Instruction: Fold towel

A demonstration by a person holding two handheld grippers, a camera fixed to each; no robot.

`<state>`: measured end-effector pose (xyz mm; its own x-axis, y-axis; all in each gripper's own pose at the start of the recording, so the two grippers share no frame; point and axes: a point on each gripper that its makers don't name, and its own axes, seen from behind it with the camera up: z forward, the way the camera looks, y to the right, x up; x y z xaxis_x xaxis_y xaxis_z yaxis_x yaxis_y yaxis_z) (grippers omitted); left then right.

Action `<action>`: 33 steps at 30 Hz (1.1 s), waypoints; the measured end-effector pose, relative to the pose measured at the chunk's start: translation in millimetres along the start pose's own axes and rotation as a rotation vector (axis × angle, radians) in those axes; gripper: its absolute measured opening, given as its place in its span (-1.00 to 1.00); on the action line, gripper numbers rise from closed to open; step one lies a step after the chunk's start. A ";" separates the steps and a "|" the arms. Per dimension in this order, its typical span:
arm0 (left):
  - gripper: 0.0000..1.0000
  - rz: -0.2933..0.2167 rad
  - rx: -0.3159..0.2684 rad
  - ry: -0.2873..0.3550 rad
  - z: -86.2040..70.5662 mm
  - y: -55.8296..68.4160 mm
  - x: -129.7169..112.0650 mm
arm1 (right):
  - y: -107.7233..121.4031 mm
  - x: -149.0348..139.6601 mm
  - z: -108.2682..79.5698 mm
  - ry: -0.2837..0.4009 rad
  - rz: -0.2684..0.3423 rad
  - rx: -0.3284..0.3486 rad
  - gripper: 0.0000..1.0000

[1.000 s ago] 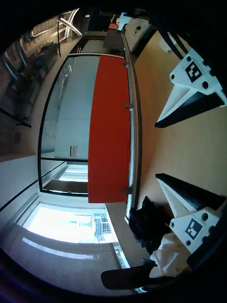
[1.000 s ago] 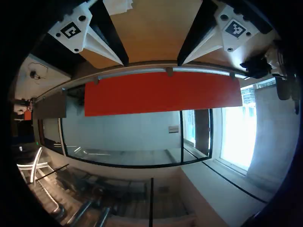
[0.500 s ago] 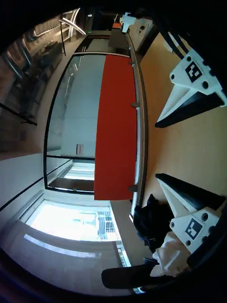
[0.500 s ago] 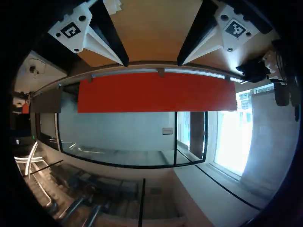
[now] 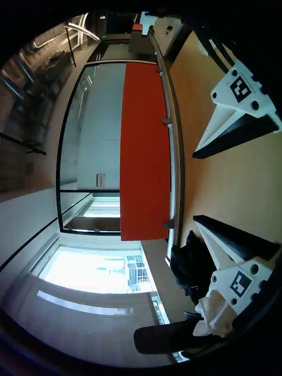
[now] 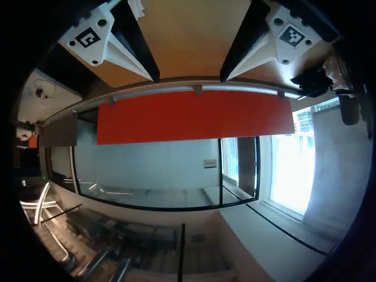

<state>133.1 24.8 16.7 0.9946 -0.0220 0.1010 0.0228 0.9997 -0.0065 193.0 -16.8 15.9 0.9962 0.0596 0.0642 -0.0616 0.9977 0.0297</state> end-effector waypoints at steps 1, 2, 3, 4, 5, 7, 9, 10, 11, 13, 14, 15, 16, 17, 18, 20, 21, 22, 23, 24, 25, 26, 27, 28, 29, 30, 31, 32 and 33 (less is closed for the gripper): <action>0.78 0.006 0.000 -0.004 0.4 -0.1 -3.5 | -1.6 -1.0 -0.9 -0.004 0.006 0.003 0.99; 0.78 0.011 -0.001 -0.009 0.8 -0.1 -6.7 | -3.0 -1.8 -1.7 -0.008 0.010 0.006 0.99; 0.78 0.016 -0.001 -0.013 1.2 -0.2 -9.9 | -4.4 -2.7 -2.6 -0.012 0.015 0.009 0.99; 0.78 0.019 -0.001 -0.015 1.3 -0.4 -14.1 | -5.5 -2.4 -3.5 -0.010 0.018 0.010 0.99; 0.78 0.022 -0.001 -0.016 1.4 -0.7 -17.9 | -6.4 -2.2 -4.4 -0.008 0.020 0.010 0.99; 0.78 0.027 0.001 -0.015 0.9 -1.5 -25.3 | -8.4 -3.0 -6.2 -0.004 0.021 0.011 0.98; 0.77 0.029 0.003 -0.008 -0.2 -2.6 -31.8 | -10.4 -5.1 -8.1 0.001 0.020 0.012 0.98; 0.78 0.027 0.006 -0.001 -1.2 -3.8 -35.0 | -11.8 -7.3 -9.0 0.000 0.017 0.016 0.99; 0.78 0.026 0.009 0.005 -2.0 -4.8 -37.8 | -13.0 -9.4 -9.7 0.000 0.014 0.019 0.99; 0.78 0.021 0.013 0.020 -3.3 -6.3 -43.9 | -15.4 -13.5 -10.6 -0.001 0.010 0.025 0.99; 0.78 0.019 0.014 0.027 -3.7 -6.8 -47.0 | -16.4 -15.3 -10.7 0.000 0.009 0.027 0.99; 0.78 0.016 0.014 0.033 -4.0 -7.2 -50.0 | -17.5 -17.1 -10.8 0.001 0.008 0.029 0.99; 0.78 0.013 0.014 0.040 -4.3 -8.1 -53.7 | -18.1 -19.6 -10.4 0.003 0.008 0.030 0.99; 0.78 0.010 0.015 0.045 -4.4 -8.8 -57.0 | -18.7 -21.9 -10.0 0.006 0.007 0.031 0.99; 0.78 0.007 0.015 0.050 -4.6 -9.6 -60.4 | -19.2 -24.2 -9.6 0.008 0.007 0.032 0.99; 0.77 0.004 0.015 0.064 -5.2 -11.7 -66.6 | -19.6 -29.3 -9.2 0.013 0.006 0.033 0.99; 0.77 0.003 0.015 0.070 -5.5 -12.6 -69.6 | -19.8 -31.7 -9.0 0.015 0.006 0.033 0.99; 0.77 0.004 0.014 0.073 -5.8 -13.4 -73.8 | -20.0 -34.4 -8.8 0.016 0.006 0.032 0.99; 0.77 0.006 0.013 0.075 -6.0 -14.1 -77.6 | -20.2 -36.8 -8.6 0.017 0.006 0.032 0.99; 0.78 0.007 0.013 0.078 -6.3 -14.8 -81.3 | -20.3 -39.3 -8.5 0.018 0.006 0.031 0.99; 0.78 0.008 0.011 0.078 -6.1 -15.2 -86.0 | -20.8 -42.2 -8.5 0.017 0.006 0.030 0.99; 0.78 0.008 0.009 0.078 -5.9 -15.5 -90.2 | -21.2 -44.7 -8.5 0.016 0.005 0.029 0.99; 0.78 0.009 0.007 0.078 -5.7 -15.8 -94.4 | -21.6 -47.3 -8.5 0.015 0.005 0.028 0.99; 0.78 0.007 0.004 0.080 -5.2 -15.6 -98.2 | -22.6 -50.7 -8.8 0.013 0.003 0.029 0.99; 0.77 0.004 0.001 0.082 -4.7 -15.5 -101.5 | -23.5 -53.7 -9.2 0.011 0.001 0.031 0.99; 0.78 0.002 -0.002 0.084 -4.2 -15.3 -104.9 | -24.3 -56.8 -9.5 0.009 -0.001 0.032 0.99; 0.78 -0.003 -0.004 0.088 -3.8 -15.8 -107.3 | -25.1 -59.5 -9.6 0.007 -0.004 0.032 0.99; 0.78 -0.007 -0.005 0.091 -3.4 -16.3 -109.3 | -25.8 -61.8 -9.7 0.005 -0.006 0.033 0.99; 0.77 -0.011 -0.007 0.094 -3.0 -16.8 -111.4 | -26.4 -64.1 -9.8 0.003 -0.009 0.034 0.99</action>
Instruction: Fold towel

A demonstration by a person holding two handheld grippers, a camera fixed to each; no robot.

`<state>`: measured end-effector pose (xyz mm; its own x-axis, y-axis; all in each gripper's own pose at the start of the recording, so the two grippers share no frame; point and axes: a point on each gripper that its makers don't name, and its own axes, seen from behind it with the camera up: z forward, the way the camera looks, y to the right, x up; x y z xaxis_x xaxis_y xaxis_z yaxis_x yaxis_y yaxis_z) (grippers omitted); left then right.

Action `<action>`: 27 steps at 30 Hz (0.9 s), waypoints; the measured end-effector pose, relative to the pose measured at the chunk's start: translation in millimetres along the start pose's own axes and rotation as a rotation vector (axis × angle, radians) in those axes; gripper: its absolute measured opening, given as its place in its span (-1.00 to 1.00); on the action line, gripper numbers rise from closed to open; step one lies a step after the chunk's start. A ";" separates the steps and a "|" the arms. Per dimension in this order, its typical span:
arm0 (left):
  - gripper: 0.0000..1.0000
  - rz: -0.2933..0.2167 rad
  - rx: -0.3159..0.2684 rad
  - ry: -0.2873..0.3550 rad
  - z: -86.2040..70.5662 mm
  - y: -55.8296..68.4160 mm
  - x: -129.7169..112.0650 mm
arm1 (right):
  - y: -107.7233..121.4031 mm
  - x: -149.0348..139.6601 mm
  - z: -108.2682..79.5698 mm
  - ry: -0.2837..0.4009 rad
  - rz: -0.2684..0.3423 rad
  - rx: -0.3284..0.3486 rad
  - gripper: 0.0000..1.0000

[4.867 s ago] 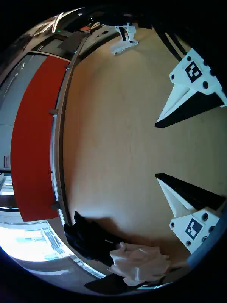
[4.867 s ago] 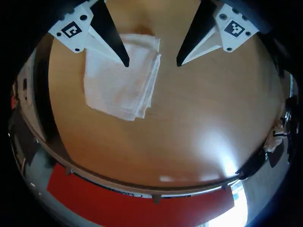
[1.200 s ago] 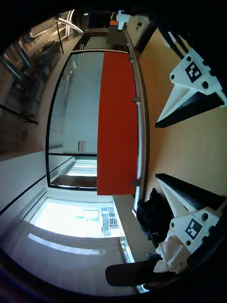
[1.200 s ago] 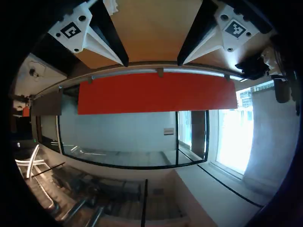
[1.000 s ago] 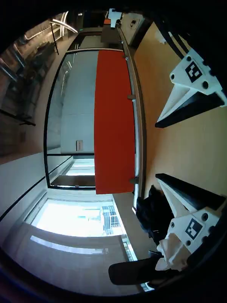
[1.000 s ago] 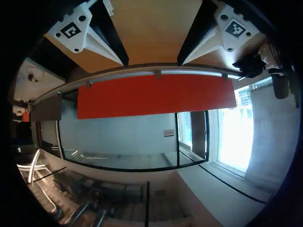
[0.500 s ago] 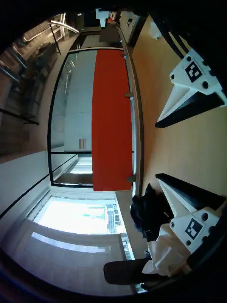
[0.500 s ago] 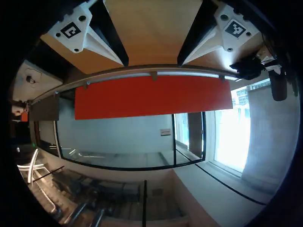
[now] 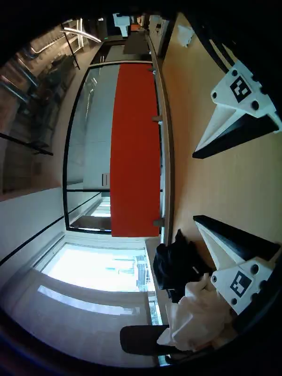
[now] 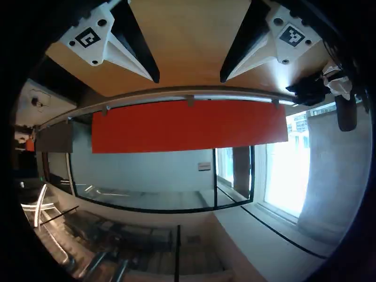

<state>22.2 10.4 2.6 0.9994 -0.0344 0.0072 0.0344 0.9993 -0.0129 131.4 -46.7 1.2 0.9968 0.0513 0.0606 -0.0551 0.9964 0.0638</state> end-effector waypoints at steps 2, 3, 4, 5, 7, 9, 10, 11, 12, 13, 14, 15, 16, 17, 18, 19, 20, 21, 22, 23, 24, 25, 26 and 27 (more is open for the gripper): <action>0.78 -0.007 0.000 0.006 0.3 -2.6 -3.4 | -0.8 -2.8 0.8 -0.001 -0.007 -0.002 0.99; 0.78 -0.010 0.000 0.009 0.4 -3.8 -4.9 | -1.2 -4.1 1.2 -0.002 -0.010 -0.002 0.99; 0.78 -0.014 0.002 0.010 0.6 -5.7 -6.8 | -1.8 -5.4 1.6 -0.002 -0.013 -0.003 0.99; 0.78 -0.017 0.005 0.011 0.7 -7.3 -8.4 | -2.3 -6.6 2.0 -0.002 -0.016 -0.003 0.99; 0.78 -0.025 0.009 0.013 1.2 -10.4 -12.3 | -3.0 -9.5 2.9 -0.005 -0.020 -0.003 0.99; 0.78 -0.033 0.013 0.013 1.9 -12.8 -16.4 | -3.4 -12.6 3.8 -0.009 -0.023 -0.003 0.99; 0.78 -0.036 0.013 0.014 2.1 -13.7 -17.0 | -3.7 -13.6 4.3 -0.011 -0.023 -0.004 0.99; 0.78 -0.038 0.014 0.015 2.2 -14.5 -17.5 | -4.0 -14.4 4.6 -0.012 -0.024 -0.005 0.99; 0.78 -0.041 0.015 0.016 2.4 -15.4 -18.0 | -4.2 -15.2 5.0 -0.014 -0.024 -0.006 0.99; 0.78 -0.040 0.015 0.018 2.2 -16.2 -17.4 | -4.6 -15.7 5.5 -0.014 -0.025 -0.005 0.99; 0.78 -0.039 0.016 0.021 2.1 -16.9 -16.9 | -4.9 -16.0 5.9 -0.014 -0.026 -0.005 0.98; 0.78 -0.039 0.016 0.023 1.9 -17.6 -16.4 | -5.2 -16.4 6.3 -0.014 -0.027 -0.005 0.99; 0.77 -0.038 0.017 0.023 1.7 -17.8 -16.2 | -5.6 -16.4 6.9 -0.014 -0.028 -0.005 0.99; 0.78 -0.037 0.018 0.024 1.5 -18.0 -16.0 | -5.8 -16.5 7.5 -0.014 -0.028 -0.005 0.99; 0.78 -0.036 0.019 0.024 1.3 -18.2 -15.8 | -6.1 -16.5 8.0 -0.014 -0.028 -0.005 0.99; 0.78 -0.032 0.017 0.024 1.2 -17.5 -15.9 | -6.6 -16.3 8.4 -0.013 -0.027 -0.005 0.99; 0.78 -0.028 0.015 0.024 1.2 -16.9 -16.0 | -7.0 -16.1 8.8 -0.013 -0.026 -0.004 0.99; 0.78 -0.024 0.014 0.025 1.1 -16.3 -16.1 | -7.4 -15.9 9.1 -0.012 -0.024 -0.003 0.98; 0.78 -0.016 0.012 0.024 1.0 -15.7 -16.7 | -7.1 -15.2 9.2 -0.011 -0.023 -0.003 0.98; 0.78 -0.008 0.011 0.024 0.8 -15.2 -17.3 | -6.8 -14.6 9.2 -0.011 -0.021 -0.003 0.99; 0.77 -0.001 0.009 0.024 0.7 -14.7 -17.8 | -6.5 -13.9 9.3 -0.010 -0.020 -0.003 0.99; 0.77 0.006 0.011 0.024 0.4 -14.0 -18.6 | -5.4 -13.4 9.3 -0.010 -0.019 -0.005 0.99; 0.77 0.011 0.013 0.024 0.0 -13.3 -19.3 | -4.3 -12.9 9.3 -0.010 -0.019 -0.006 0.99; 0.78 0.017 0.015 0.023 -0.3 -12.6 -19.9 | -3.3 -12.5 9.3 -0.010 -0.018 -0.008 0.99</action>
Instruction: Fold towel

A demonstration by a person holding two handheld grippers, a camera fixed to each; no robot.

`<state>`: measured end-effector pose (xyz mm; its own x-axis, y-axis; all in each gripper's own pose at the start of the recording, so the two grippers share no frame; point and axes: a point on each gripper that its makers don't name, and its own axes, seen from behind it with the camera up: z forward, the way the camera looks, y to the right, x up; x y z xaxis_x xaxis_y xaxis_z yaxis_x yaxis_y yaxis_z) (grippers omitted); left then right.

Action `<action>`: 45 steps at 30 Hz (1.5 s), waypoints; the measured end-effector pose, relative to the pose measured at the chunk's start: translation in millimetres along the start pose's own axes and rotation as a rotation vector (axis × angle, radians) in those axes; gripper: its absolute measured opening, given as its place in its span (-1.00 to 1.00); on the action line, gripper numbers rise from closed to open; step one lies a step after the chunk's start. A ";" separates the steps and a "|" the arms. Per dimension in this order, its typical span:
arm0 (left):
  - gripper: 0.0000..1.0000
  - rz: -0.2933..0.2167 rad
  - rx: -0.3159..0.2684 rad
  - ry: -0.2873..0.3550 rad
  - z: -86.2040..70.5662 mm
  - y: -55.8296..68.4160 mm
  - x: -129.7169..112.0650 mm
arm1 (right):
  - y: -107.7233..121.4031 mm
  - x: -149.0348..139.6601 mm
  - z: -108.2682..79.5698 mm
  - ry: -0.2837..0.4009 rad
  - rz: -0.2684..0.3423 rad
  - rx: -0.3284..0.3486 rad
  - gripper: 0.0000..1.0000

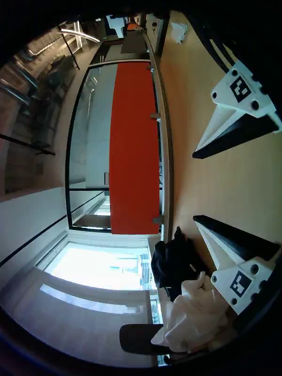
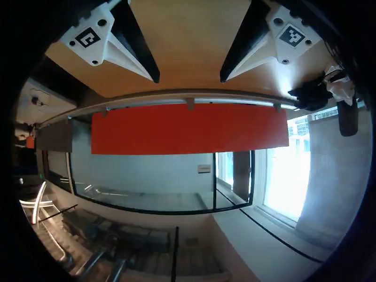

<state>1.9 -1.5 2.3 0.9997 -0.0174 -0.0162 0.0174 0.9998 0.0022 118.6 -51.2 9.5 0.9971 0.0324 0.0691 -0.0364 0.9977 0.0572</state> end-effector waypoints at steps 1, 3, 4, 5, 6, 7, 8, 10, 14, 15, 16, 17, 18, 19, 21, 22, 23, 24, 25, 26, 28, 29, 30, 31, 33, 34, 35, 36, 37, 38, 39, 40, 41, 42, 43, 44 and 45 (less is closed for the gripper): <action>0.78 -0.002 0.001 0.000 0.0 -0.3 -0.1 | 0.6 0.4 -0.1 0.002 0.001 -0.001 0.99; 0.78 -0.006 0.003 0.001 0.1 -0.9 -0.1 | 1.6 1.2 -0.3 0.005 0.002 -0.001 0.99; 0.78 -0.005 0.003 0.001 0.2 -0.4 -0.1 | 1.7 1.4 -0.3 0.006 0.004 -0.001 0.99; 0.78 -0.003 0.003 0.001 0.2 0.0 -0.1 | 1.9 1.5 -0.2 0.007 0.006 -0.001 0.99; 0.78 -0.001 0.003 0.001 0.3 0.3 -0.1 | 2.0 1.6 -0.2 0.007 0.009 -0.001 0.99; 0.78 -0.002 0.003 0.001 0.4 0.4 -0.1 | 1.9 1.8 0.0 0.010 0.011 0.000 0.99; 0.78 -0.002 0.003 0.001 0.5 0.4 -0.1 | 1.8 1.9 0.2 0.012 0.013 0.002 0.99; 0.82 -0.002 0.003 0.001 0.6 0.6 -0.3 | 2.2 2.4 0.5 0.018 0.016 0.003 0.99; 0.94 -0.002 0.004 0.001 1.0 0.7 -1.5 | 5.3 3.5 1.8 0.032 0.015 0.001 0.98; 0.95 -0.003 0.004 0.001 1.1 0.5 -1.8 | 6.3 3.6 2.3 0.036 0.014 0.000 0.99; 0.95 -0.002 0.004 0.001 1.2 0.6 -2.2 | 7.6 4.8 2.5 0.040 0.014 -0.001 0.99; 0.95 -0.002 0.004 0.001 1.2 0.6 -2.6 | 8.8 6.0 2.6 0.044 0.014 -0.002 0.99; 0.95 -0.002 0.004 0.001 1.2 0.7 -2.9 | 9.9 7.2 2.8 0.048 0.013 -0.003 0.99; 0.95 -0.001 0.004 0.001 1.3 0.7 -3.2 | 12.0 8.7 2.5 0.056 0.012 -0.004 0.99; 0.95 -0.001 0.004 0.002 1.4 0.7 -3.7 | 15.6 11.4 1.8 0.070 0.010 -0.005 0.98; 0.95 -0.001 0.004 0.002 1.4 0.7 -3.9 | 18.9 11.2 1.5 0.074 0.009 -0.009 0.99; 0.95 -0.001 0.004 0.002 1.4 0.8 -4.0 | 21.9 11.0 1.2 0.078 0.008 -0.013 0.99; 0.95 -0.001 0.004 0.002 1.4 0.8 -4.1 | 24.9 10.8 1.0 0.082 0.007 -0.017 0.99; 0.95 -0.001 0.004 0.002 1.3 0.9 -4.2 | 27.8 10.7 0.7 0.086 0.009 -0.021 0.98; 0.95 -0.001 0.004 0.002 1.2 1.0 -4.2 | 30.4 10.6 0.5 0.090 0.010 -0.024 0.98; 0.95 -0.002 0.004 0.002 1.2 1.2 -4.3 | 35.7 9.2 0.2 0.097 0.018 -0.027 0.99; 0.95 -0.002 0.004 0.002 1.2 1.3 -4.4 | 38.1 7.9 0.1 0.100 0.023 -0.028 0.99; 0.95 -0.002 0.004 0.002 1.3 1.3 -4.4 | 40.6 6.6 0.0 0.103 0.029 -0.028 0.99; 0.95 -0.002 0.004 0.002 1.3 1.4 -4.5 | 43.6 4.5 -0.1 0.106 0.038 -0.030 0.99; 0.95 -0.002 0.004 0.002 1.4 1.7 -4.8 | 48.8 0.5 -0.3 0.110 0.055 -0.034 0.98; 0.95 -0.002 0.004 0.002 1.3 1.6 -4.9 | 52.0 -2.0 -0.7 0.113 0.059 -0.037 0.99; 0.95 -0.002 0.004 0.002 1.3 1.6 -5.0 | 54.8 -4.3 -1.1 0.116 0.063 -0.039 0.99; 0.95 -0.002 0.004 0.002 1.3 1.6 -5.1 | 57.6 -6.6 -1.5 0.118 0.067 -0.041 0.99; 0.95 -0.002 0.004 0.002 1.2 1.6 -5.1 | 59.5 -10.5 -1.7 0.119 0.068 -0.043 0.99; 0.95 -0.002 0.004 0.002 1.2 1.7 -5.0 | 61.1 -14.1 -1.9 0.119 0.068 -0.044 0.99; 0.95 -0.001 0.004 0.002 1.2 1.7 -5.0 | 62.8 -17.6 -2.1 0.119 0.069 -0.045 0.99; 0.95 -0.001 0.004 0.002 1.2 1.7 -5.0 | 62.6 -22.6 -2.2 0.115 0.069 -0.042 0.99; 0.95 -0.001 0.004 0.002 1.2 1.7 -5.0 | 62.3 -27.2 -2.3 0.112 0.070 -0.038 0.99; 0.95 -0.001 0.004 0.002 1.2 1.7 -5.0 | 62.1 -31.7 -2.4 0.108 0.070 -0.035 0.99; 0.95 -0.001 0.004 0.002 1.1 1.6 -5.1 | 63.1 -35.1 -2.6 0.106 0.073 -0.036 0.98; 0.95 -0.001 0.004 0.002 1.1 1.6 -5.1 | 64.2 -37.9 -2.9 0.105 0.075 -0.037 0.98; 0.95 -0.002 0.004 0.002 1.1 1.5 -5.2 | 65.3 -40.8 -3.1 0.104 0.078 -0.038 0.99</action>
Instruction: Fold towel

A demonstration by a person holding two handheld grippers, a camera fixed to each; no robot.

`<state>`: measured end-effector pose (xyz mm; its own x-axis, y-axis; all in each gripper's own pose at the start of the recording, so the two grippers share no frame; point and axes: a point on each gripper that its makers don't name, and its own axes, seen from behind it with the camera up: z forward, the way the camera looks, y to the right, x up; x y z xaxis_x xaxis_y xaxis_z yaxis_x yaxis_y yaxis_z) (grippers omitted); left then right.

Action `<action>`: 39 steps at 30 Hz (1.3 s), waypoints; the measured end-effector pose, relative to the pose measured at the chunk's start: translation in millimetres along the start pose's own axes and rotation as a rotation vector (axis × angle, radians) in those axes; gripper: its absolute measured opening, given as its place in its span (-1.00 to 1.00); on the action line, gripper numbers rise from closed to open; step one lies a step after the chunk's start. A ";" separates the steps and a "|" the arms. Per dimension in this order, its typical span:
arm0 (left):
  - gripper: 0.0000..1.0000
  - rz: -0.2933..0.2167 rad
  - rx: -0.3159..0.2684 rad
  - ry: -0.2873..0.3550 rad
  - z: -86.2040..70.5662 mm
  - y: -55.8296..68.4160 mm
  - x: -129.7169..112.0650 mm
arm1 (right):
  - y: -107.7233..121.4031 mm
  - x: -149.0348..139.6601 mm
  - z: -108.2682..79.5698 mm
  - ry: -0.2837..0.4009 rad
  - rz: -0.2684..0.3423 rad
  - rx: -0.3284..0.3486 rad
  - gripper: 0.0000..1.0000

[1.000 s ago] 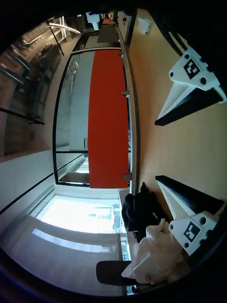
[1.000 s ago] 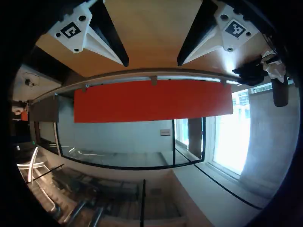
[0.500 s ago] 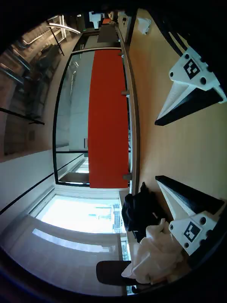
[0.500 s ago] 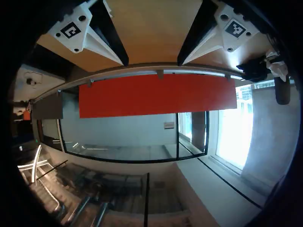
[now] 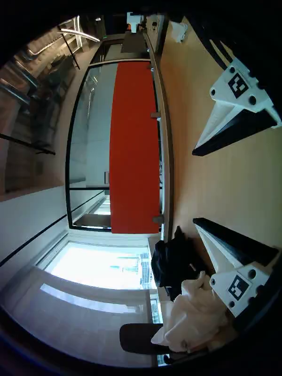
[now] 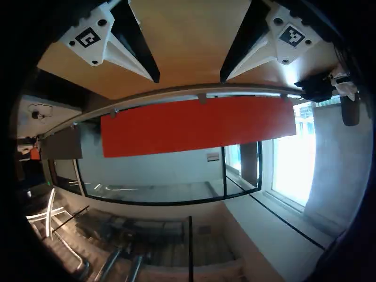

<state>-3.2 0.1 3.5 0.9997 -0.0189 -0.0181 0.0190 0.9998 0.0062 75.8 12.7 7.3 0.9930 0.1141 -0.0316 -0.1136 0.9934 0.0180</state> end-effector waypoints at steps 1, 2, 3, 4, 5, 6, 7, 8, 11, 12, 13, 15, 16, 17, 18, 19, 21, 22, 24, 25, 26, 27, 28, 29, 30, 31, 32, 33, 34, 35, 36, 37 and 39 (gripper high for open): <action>0.95 0.000 0.000 0.000 0.0 0.1 0.0 | 2.6 -2.0 -0.4 0.003 0.003 -0.008 0.98; 0.95 0.000 0.000 0.000 -0.1 0.1 0.1 | 5.0 -3.8 -0.8 0.006 0.005 -0.015 0.98; 0.95 0.000 0.000 0.000 -0.1 0.2 0.1 | 7.4 -5.5 -1.2 0.009 0.007 -0.023 0.98; 0.95 0.000 0.000 0.000 -0.1 0.0 0.1 | 8.6 -8.4 -1.7 0.010 0.007 -0.025 0.98; 0.95 0.000 0.000 0.000 0.0 -0.1 0.0 | 9.6 -10.9 -2.2 0.011 0.007 -0.027 0.98; 0.95 0.000 0.000 0.000 0.0 -0.2 0.0 | 10.7 -13.5 -2.6 0.013 0.007 -0.028 0.99; 0.95 0.000 0.000 0.000 0.1 -0.3 0.0 | 11.0 -17.0 -3.0 0.012 0.008 -0.026 0.99; 0.95 0.000 0.000 0.000 0.1 -0.4 0.0 | 11.3 -20.1 -3.2 0.011 0.009 -0.025 0.98; 0.95 0.000 0.000 0.000 0.2 -0.6 0.0 | 13.0 -29.7 -3.5 0.006 0.013 -0.025 0.98; 0.95 0.000 0.000 0.000 0.2 -0.7 0.1 | 13.7 -32.7 -3.5 0.004 0.015 -0.025 0.98; 0.95 0.000 0.000 0.000 0.1 -0.7 0.1 | 14.1 -34.9 -3.8 0.004 0.014 -0.026 0.98; 0.95 0.000 0.000 0.000 0.0 -0.6 0.1 | 14.8 -38.8 -4.4 0.004 0.014 -0.028 0.99; 0.95 0.000 0.000 0.000 0.1 -0.6 0.1 | 14.2 -40.9 -4.6 0.005 0.013 -0.027 0.99; 0.95 0.000 0.000 0.000 0.2 -0.6 0.1 | 13.6 -42.7 -4.8 0.006 0.013 -0.026 0.99; 0.95 0.000 0.000 0.000 0.3 -0.7 0.2 | 13.0 -44.6 -5.1 0.007 0.013 -0.024 0.99; 0.95 0.000 0.000 0.000 0.3 -0.6 0.2 | 12.7 -46.5 -5.2 0.004 0.012 -0.023 0.98; 0.95 0.000 0.000 0.000 0.3 -0.5 0.1 | 12.0 -49.8 -5.5 0.000 0.009 -0.020 0.99; 0.95 0.000 0.000 0.000 0.3 -0.6 0.1 | 12.1 -50.8 -5.4 -0.002 0.008 -0.021 0.99; 0.95 0.000 0.000 0.000 0.2 -0.6 0.2 | 12.2 -52.6 -5.3 -0.004 0.005 -0.024 0.99; 0.95 0.000 0.000 0.000 0.2 -0.7 0.2 | 11.6 -53.3 -5.5 -0.005 0.004 -0.024 0.99; 0.95 0.000 0.000 0.000 0.2 -0.7 0.2 | 11.1 -53.9 -5.7 -0.005 0.003 -0.024 0.99; 0.95 0.000 0.000 0.000 0.2 -0.8 0.2 | 10.5 -54.5 -5.8 -0.005 0.002 -0.023 0.99; 0.95 0.000 0.000 0.000 0.3 -0.7 0.1 | 9.7 -55.5 -6.3 -0.005 0.002 -0.022 0.99; 0.95 0.000 0.000 0.000 0.3 -0.7 0.0 | 9.1 -56.5 -6.7 -0.005 0.001 -0.022 0.99; 0.95 0.000 0.000 0.000 0.4 -0.6 0.0 | 8.4 -57.5 -7.2 -0.005 0.001 -0.021 0.99; 0.95 0.000 0.000 0.000 0.5 -0.5 0.0 | 8.2 -59.0 -7.7 -0.007 -0.001 -0.019 0.99; 0.95 0.000 0.000 0.000 0.6 -0.4 0.0 | 8.1 -60.4 -8.3 -0.008 -0.003 -0.018 0.98; 0.95 0.000 0.000 0.000 0.7 -0.3 0.0 | 8.0 -61.8 -8.8 -0.010 -0.005 -0.017 0.99; 0.95 0.000 0.000 0.000 0.8 -0.2 -0.1 | 7.9 -62.9 -9.1 -0.011 -0.007 -0.017 0.99; 0.95 0.000 0.000 0.000 0.8 -0.2 -0.2 | 7.7 -63.9 -9.3 -0.012 -0.009 -0.017 0.98; 0.95 0.000 0.000 0.000 0.9 -0.2 -0.3 | 7.6 -64.9 -9.5 -0.013 -0.011 -0.016 0.98; 0.95 0.000 0.000 0.000 0.9 -0.2 -0.4 | 7.3 -65.3 -9.8 -0.014 -0.012 -0.016 0.98; 0.95 0.000 0.000 0.000 0.9 -0.3 -0.5 | 6.7 -66.1 -10.2 -0.015 -0.013 -0.014 0.99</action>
<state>-3.7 -0.2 4.4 0.9997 -0.0189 -0.0183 0.0190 0.9998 0.0062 9.1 12.0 -0.6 0.9947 0.1016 -0.0165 -0.1015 0.9948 0.0035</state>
